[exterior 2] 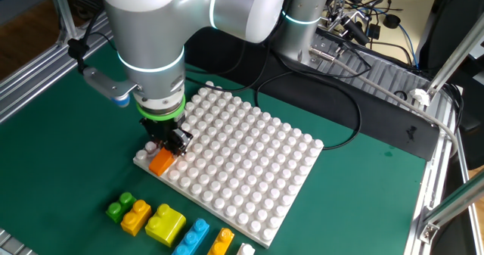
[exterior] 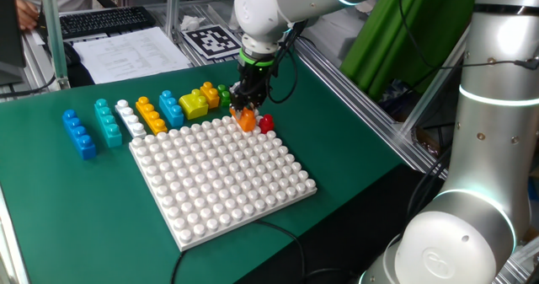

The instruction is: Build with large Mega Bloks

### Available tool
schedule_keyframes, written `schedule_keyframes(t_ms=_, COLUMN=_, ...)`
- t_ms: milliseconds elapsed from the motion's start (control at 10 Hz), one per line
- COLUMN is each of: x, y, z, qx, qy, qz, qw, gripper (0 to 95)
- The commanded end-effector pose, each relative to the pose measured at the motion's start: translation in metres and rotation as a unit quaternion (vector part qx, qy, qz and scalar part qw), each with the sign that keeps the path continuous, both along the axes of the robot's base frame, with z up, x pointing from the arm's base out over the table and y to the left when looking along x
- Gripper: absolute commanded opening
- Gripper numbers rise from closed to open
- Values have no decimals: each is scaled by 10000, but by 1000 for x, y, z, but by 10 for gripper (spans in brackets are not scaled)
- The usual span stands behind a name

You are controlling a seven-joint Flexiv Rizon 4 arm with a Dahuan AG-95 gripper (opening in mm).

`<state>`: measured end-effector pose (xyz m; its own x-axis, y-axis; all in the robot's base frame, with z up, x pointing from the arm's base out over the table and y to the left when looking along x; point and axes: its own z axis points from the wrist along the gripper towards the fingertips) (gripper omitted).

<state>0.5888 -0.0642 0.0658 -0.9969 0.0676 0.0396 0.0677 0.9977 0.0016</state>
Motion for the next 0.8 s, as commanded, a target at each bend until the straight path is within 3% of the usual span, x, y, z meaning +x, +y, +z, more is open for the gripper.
schedule_keyframes(t_ms=100, x=0, y=0, z=0, qx=-10, qy=-1, qz=1, qw=10000, gripper=0)
schedule_keyframes(t_ms=800, x=-3, y=5, z=5, qx=-66, qy=9, qz=-74, qw=9999, gripper=0)
